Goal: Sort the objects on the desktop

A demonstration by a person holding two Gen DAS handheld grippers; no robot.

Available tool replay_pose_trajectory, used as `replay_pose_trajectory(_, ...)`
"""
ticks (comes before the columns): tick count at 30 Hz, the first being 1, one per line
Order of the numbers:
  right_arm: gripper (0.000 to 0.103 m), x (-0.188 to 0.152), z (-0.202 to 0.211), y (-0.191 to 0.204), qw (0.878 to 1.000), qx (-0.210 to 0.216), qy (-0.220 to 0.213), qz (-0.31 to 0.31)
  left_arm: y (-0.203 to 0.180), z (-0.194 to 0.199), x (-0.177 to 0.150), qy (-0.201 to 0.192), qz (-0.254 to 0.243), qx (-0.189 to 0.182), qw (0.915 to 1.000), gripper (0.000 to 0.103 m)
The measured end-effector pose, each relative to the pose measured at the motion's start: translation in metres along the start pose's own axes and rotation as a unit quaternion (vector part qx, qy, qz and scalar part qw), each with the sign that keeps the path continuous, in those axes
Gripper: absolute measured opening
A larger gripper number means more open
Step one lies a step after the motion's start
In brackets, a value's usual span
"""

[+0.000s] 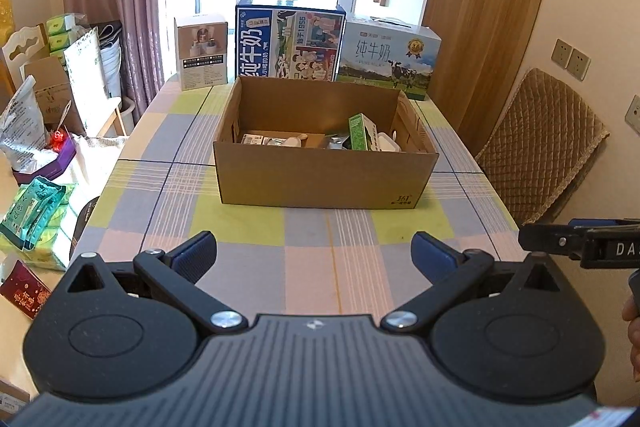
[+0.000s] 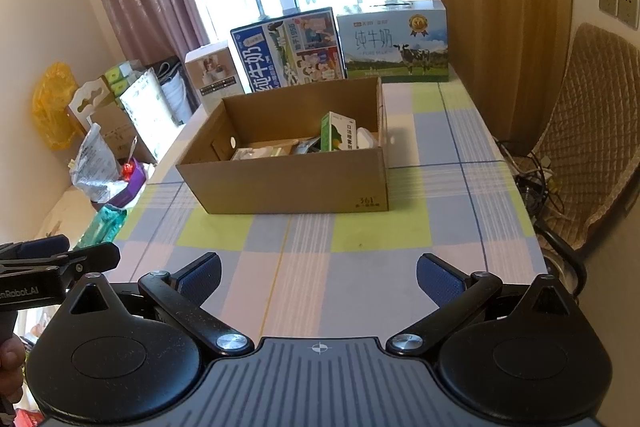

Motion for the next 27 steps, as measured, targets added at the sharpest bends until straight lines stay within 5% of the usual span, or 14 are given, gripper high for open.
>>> replay_pose_trajectory(27, 0.101, 0.0001, -0.0076, -0.0011, 1.0, -0.007, 0.007, 0.008, 0.0033, -0.0099, -0.0009, -0.001, -0.003, 0.0, 1.0, 0.102)
Point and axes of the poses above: each gripper's, at about its wrist camera, not at the fingertips, and z roughly against the way its jaws point, y to its left, x to its top, the point moved 3 cm from there along -z, roughly the way its jaws point
